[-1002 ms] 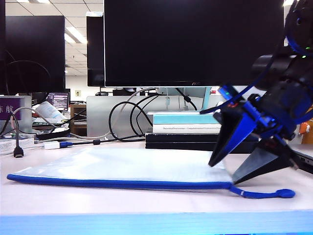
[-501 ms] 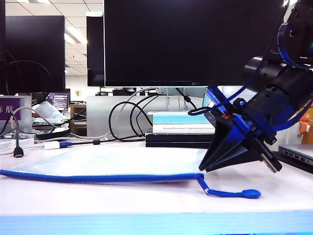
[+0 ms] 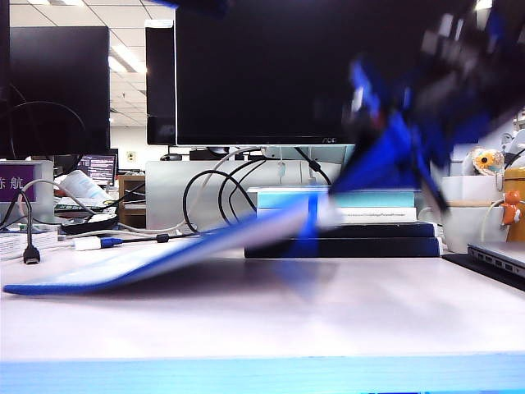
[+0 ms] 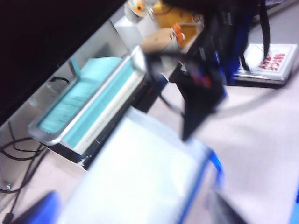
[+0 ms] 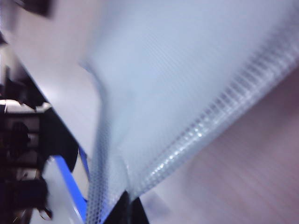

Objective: Pick up the transparent plastic file bag with a blue zipper and open its zipper.

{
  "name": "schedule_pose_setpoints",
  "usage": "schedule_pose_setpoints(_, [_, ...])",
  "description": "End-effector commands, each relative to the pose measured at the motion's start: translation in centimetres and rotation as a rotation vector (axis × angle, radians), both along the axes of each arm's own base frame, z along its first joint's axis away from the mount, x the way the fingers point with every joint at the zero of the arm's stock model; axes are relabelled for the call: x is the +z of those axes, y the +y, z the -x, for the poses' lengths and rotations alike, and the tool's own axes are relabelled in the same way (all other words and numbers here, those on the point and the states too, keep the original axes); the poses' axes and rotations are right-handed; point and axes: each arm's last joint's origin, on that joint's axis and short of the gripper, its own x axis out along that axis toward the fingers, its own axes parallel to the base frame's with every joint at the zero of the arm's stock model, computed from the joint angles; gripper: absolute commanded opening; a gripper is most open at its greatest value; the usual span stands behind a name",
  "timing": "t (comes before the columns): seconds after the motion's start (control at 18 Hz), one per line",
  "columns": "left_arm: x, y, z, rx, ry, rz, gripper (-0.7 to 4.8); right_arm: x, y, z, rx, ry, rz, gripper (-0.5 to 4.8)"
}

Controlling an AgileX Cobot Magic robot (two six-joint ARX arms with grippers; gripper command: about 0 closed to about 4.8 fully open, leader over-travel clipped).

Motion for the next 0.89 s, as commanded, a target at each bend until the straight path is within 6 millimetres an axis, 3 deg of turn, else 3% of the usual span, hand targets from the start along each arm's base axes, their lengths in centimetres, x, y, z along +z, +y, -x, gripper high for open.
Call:
schedule_pose_setpoints(0.06, [0.4,-0.1,0.0,0.009,0.014,0.054,4.79,3.9,-0.3,1.1,-0.018,-0.121,-0.074,-0.06])
schedule_pose_setpoints(0.22, [0.9,-0.6,0.5,-0.094,0.109,0.198,4.79,7.6,-0.8,2.7,-0.049,-0.223,-0.168,-0.06])
schedule_pose_setpoints(0.45, [2.1,-3.0,3.3,-0.278,0.064,0.307,4.79,9.5,-0.8,2.9,-0.069,-0.271,-0.258,-0.06])
schedule_pose_setpoints(0.61, [1.3,-4.8,4.2,-0.140,0.103,0.331,4.76,9.9,-0.1,3.0,-0.055,-0.292,-0.286,-0.06])
schedule_pose_setpoints(0.72, [-0.2,-5.9,4.0,0.055,0.159,0.333,4.28,10.3,0.6,3.2,-0.040,-0.308,-0.306,-0.06])
schedule_pose_setpoints(0.89, [-2.3,-7.6,3.8,0.228,0.151,0.289,4.28,11.3,1.4,3.4,-0.015,-0.333,-0.320,-0.06])
